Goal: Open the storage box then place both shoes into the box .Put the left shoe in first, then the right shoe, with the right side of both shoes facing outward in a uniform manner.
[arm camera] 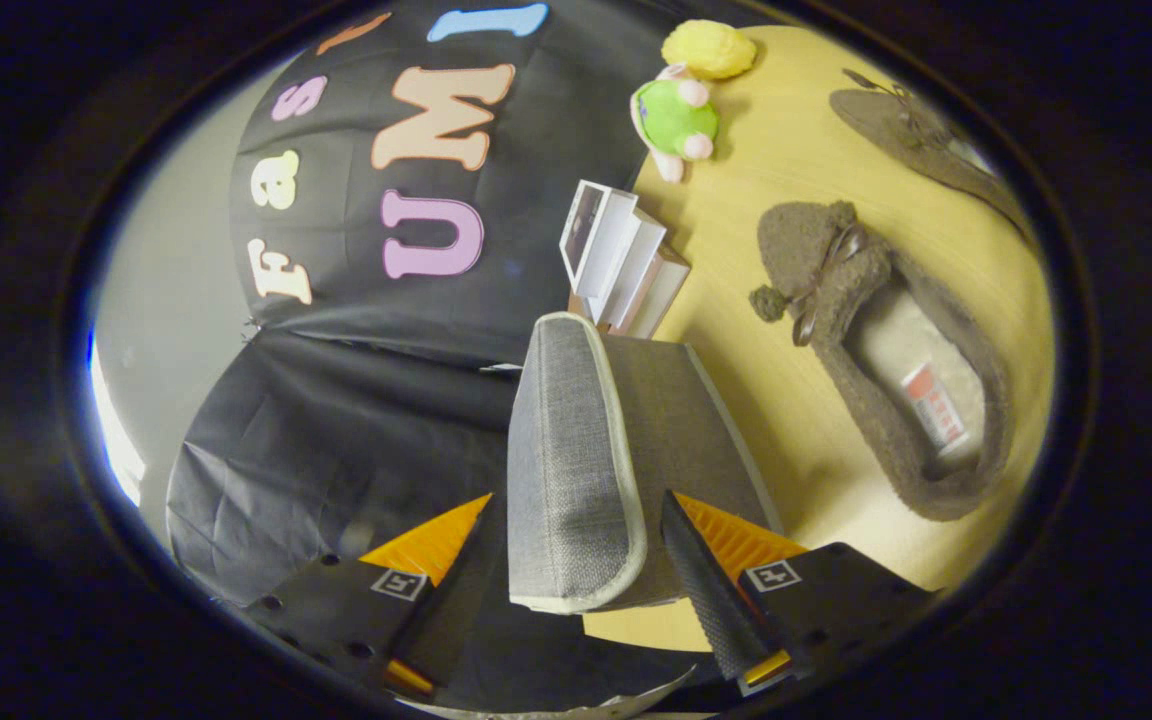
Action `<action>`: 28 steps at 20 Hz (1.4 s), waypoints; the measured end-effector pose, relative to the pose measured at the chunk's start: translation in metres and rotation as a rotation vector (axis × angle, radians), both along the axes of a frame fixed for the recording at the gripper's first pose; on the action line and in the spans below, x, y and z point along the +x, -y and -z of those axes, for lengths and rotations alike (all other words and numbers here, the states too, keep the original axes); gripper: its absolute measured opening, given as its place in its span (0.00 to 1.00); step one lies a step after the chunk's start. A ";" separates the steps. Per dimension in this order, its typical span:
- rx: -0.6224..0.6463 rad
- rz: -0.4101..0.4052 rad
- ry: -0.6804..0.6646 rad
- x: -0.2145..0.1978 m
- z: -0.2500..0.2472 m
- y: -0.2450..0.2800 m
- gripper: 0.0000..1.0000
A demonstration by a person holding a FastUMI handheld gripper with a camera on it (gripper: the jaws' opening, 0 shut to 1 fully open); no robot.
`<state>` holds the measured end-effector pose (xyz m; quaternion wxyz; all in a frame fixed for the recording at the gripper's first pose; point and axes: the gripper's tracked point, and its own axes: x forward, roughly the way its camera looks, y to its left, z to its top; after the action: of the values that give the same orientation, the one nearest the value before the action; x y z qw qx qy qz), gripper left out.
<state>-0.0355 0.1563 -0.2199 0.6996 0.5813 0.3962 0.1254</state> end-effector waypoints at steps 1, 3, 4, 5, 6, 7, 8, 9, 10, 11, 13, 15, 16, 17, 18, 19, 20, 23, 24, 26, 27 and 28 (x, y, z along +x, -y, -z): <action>0.020 -0.001 -0.014 0.000 0.002 -0.002 0.99; 0.062 -0.001 -0.037 0.000 0.003 -0.008 0.98; 0.075 -0.006 -0.040 0.000 0.003 -0.013 0.97; 0.070 -0.012 -0.047 -0.001 0.006 -0.015 0.93; 0.072 -0.017 -0.049 -0.002 0.006 -0.016 0.88; 0.076 -0.020 -0.053 -0.002 0.005 -0.014 0.84; 0.081 -0.024 -0.055 -0.001 0.005 -0.014 0.79; 0.085 -0.032 -0.058 -0.003 0.005 -0.015 0.75; 0.076 -0.034 -0.059 -0.003 0.007 -0.015 0.71; 0.077 -0.020 -0.058 0.002 0.007 -0.012 0.66; 0.072 -0.022 -0.051 -0.003 0.003 -0.008 0.57; 0.088 0.032 -0.029 0.011 -0.003 0.001 0.43; 0.089 0.051 -0.028 0.017 -0.006 0.007 0.32; 0.082 0.027 -0.022 0.012 -0.008 0.002 0.22; 0.074 0.003 -0.012 0.011 -0.011 -0.002 0.11; 0.071 -0.006 0.008 0.009 -0.019 -0.001 0.10; 0.061 -0.024 0.028 0.010 -0.025 -0.003 0.10; 0.043 -0.069 0.080 0.013 -0.049 -0.009 0.07; 0.046 -0.080 0.099 0.016 -0.060 -0.010 0.06; 0.038 -0.104 0.137 0.020 -0.082 -0.016 0.05; 0.029 -0.122 0.160 0.021 -0.093 -0.022 0.05; 0.024 -0.140 0.180 0.023 -0.104 -0.027 0.06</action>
<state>-0.0129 0.1834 -0.1163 0.7147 0.5471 0.3699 0.2304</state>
